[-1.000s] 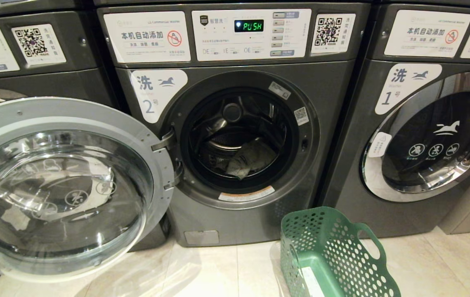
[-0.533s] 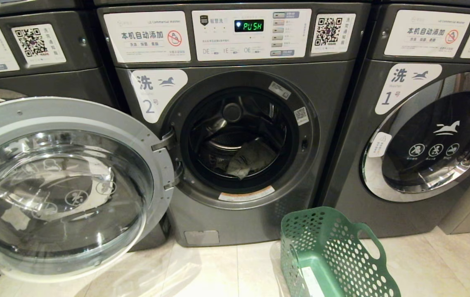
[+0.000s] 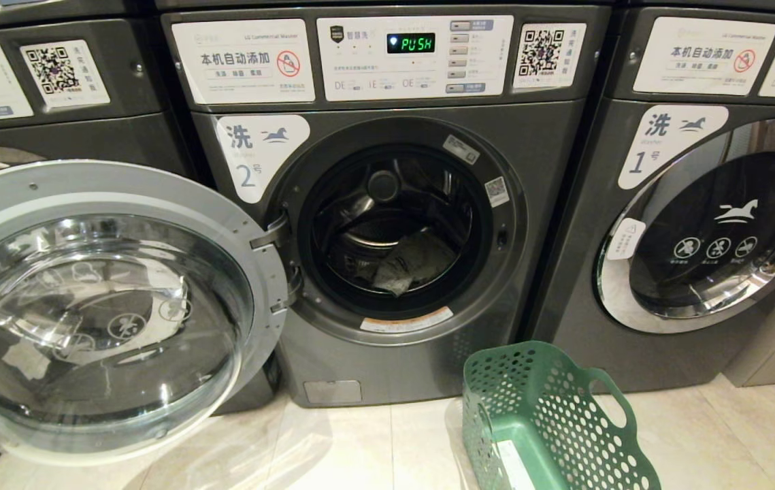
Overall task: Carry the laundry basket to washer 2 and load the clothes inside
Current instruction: Close the washing machine door with the left hand
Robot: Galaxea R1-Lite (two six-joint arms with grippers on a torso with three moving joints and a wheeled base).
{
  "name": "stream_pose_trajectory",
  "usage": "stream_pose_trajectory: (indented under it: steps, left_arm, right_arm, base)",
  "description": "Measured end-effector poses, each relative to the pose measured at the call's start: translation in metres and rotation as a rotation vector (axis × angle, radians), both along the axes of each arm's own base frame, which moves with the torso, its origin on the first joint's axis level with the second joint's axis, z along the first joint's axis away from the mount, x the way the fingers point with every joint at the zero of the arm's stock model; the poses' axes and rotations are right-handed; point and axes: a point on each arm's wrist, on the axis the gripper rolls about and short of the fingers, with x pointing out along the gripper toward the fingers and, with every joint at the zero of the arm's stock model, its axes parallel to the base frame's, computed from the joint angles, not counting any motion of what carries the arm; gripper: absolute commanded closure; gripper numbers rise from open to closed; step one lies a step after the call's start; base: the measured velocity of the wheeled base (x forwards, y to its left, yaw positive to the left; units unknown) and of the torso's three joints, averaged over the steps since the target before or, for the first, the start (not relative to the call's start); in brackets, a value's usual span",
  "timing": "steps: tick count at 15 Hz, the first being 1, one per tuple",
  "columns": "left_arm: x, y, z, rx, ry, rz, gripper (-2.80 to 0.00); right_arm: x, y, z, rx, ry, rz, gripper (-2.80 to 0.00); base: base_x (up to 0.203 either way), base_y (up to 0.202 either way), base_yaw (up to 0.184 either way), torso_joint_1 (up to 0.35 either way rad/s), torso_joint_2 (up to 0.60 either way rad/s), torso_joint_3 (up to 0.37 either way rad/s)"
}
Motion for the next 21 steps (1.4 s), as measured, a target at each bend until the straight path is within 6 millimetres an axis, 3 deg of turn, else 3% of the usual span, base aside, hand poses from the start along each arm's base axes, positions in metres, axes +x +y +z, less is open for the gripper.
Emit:
stream_pose_trajectory:
  steps: [3, 4, 6, 9, 12, 15, 21]
  left_arm:
    - [0.060, 0.001, 0.108, -0.034, -0.023, 0.051, 0.00]
    - [0.086, 0.001, 0.135, -0.055, -0.027, 0.059, 0.00]
    - [0.133, 0.002, 0.168, -0.129, -0.007, 0.064, 0.00]
    - [0.185, 0.003, 0.175, -0.295, 0.118, 0.019, 0.00]
    - [0.213, 0.006, 0.166, -0.349, 0.206, 0.004, 0.00]
    - [0.220, 0.006, 0.162, -0.342, 0.236, 0.008, 0.00]
    - [0.214, 0.006, 0.161, -0.343, 0.260, 0.002, 0.00]
  right_arm:
    - [0.000, 0.000, 0.000, 0.001, 0.000, 0.000, 0.00]
    - [0.000, 0.000, 0.000, 0.005, 0.000, -0.002, 0.00]
    - [0.000, 0.000, 0.000, 0.000, 0.000, 0.000, 0.00]
    - [0.000, 0.000, 0.000, 0.010, 0.001, -0.002, 0.00]
    - [0.000, 0.000, 0.000, 0.022, 0.001, -0.017, 0.00]
    - [0.000, 0.000, 0.000, 0.027, 0.001, -0.019, 0.00]
    - [0.000, 0.000, 0.000, 0.023, 0.001, -0.020, 0.00]
  base:
    - [0.000, 0.000, 0.000, 0.000, 0.00, 0.000]
    - [0.000, 0.000, 0.000, 0.000, 0.00, 0.000]
    - [0.000, 0.000, 0.000, 0.000, 0.00, 0.000]
    - [0.000, 0.000, 0.000, 0.000, 0.00, -0.016]
    - [0.000, 0.000, 0.000, 0.000, 0.00, 0.000]
    - [0.000, 0.000, 0.000, 0.000, 0.00, 0.000]
    - [0.000, 0.000, 0.000, 0.000, 0.00, 0.000]
